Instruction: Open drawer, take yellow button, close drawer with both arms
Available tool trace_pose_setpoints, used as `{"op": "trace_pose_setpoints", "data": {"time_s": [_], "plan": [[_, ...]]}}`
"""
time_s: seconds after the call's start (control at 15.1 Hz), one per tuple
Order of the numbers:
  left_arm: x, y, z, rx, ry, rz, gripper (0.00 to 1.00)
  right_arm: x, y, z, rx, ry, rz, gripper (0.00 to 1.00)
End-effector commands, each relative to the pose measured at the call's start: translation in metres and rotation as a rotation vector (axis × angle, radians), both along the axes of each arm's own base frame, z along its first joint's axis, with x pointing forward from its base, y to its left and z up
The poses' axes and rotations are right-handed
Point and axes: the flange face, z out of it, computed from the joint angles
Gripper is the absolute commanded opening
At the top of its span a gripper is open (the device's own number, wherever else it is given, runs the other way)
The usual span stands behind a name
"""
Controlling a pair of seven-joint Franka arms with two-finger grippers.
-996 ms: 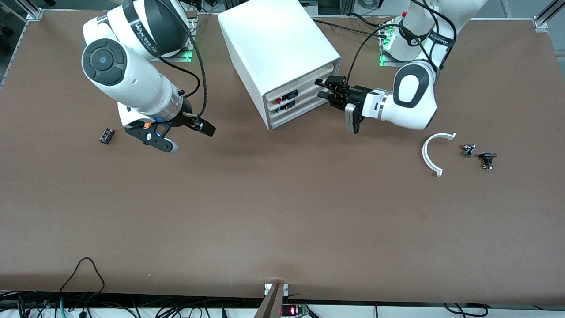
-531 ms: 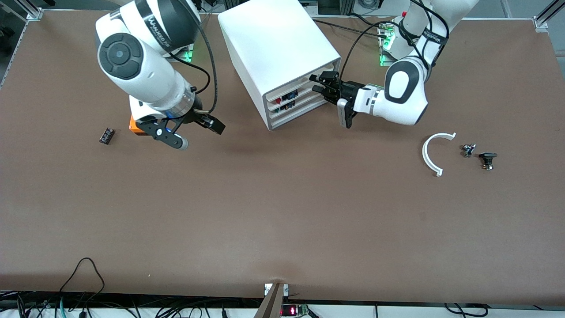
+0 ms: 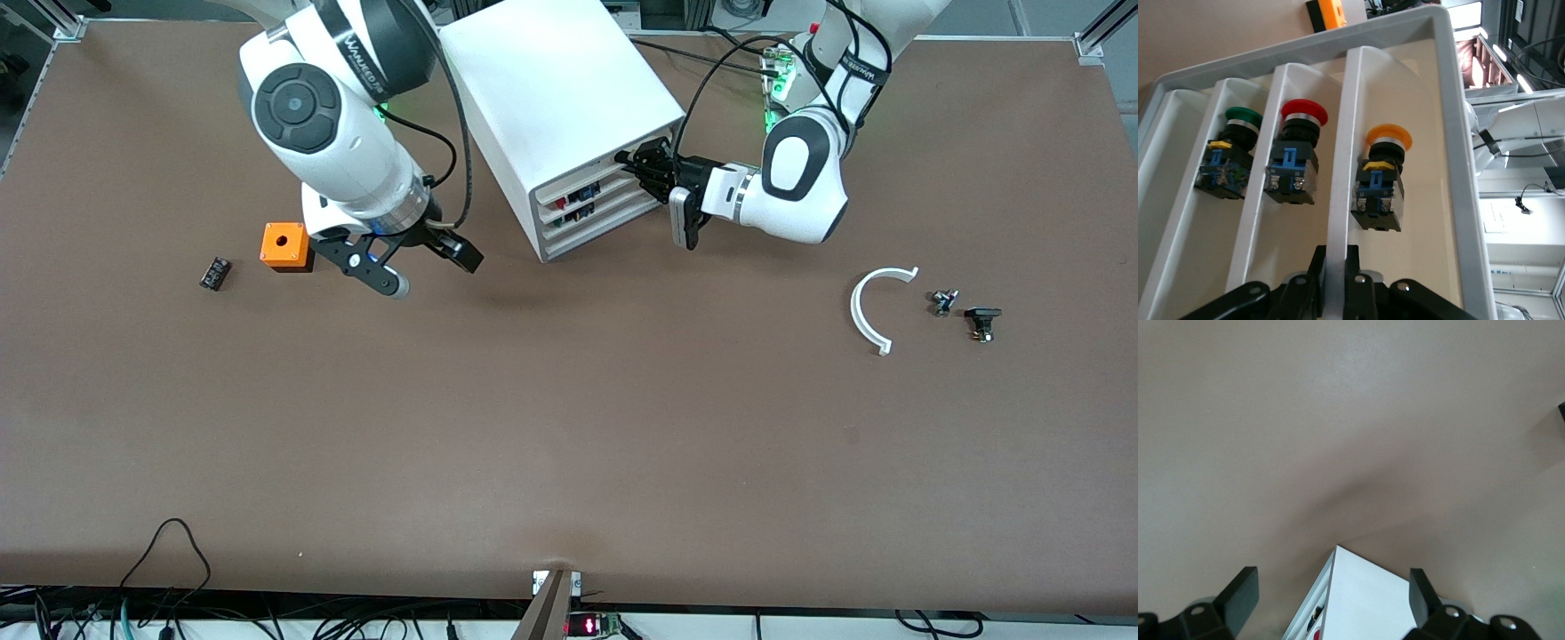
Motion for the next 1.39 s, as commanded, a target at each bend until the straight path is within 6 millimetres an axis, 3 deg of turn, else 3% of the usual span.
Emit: {"op": "trace_pose_setpoints", "data": {"time_s": [0.0,0.2,0.46,0.66,0.86,1.06,1.33], "plan": [[-0.002,0.001,-0.008,-0.009,-0.006,0.020,0.00,0.009,0.016,0.003,0.001,-0.020,-0.054,1.00],[0.008,0.007,-0.004,-0.007,-0.012,0.034,0.00,0.009,0.039,0.005,0.009,-0.033,-0.103,1.00],[0.055,0.032,-0.007,0.002,-0.057,0.041,0.00,0.023,0.060,0.014,0.040,-0.063,-0.172,1.00],[0.099,0.066,-0.014,0.027,-0.109,0.021,0.00,0.030,0.078,0.016,0.075,-0.096,-0.218,1.00],[0.127,0.085,-0.014,0.028,-0.141,0.007,0.00,0.033,0.107,0.009,0.137,-0.147,-0.290,1.00],[0.153,0.107,-0.014,0.039,-0.178,0.007,0.00,0.026,0.134,0.001,0.173,-0.170,-0.278,1.00],[0.166,0.110,-0.018,0.027,-0.183,0.018,0.00,0.001,0.177,-0.020,0.183,-0.149,-0.332,1.00]]}}
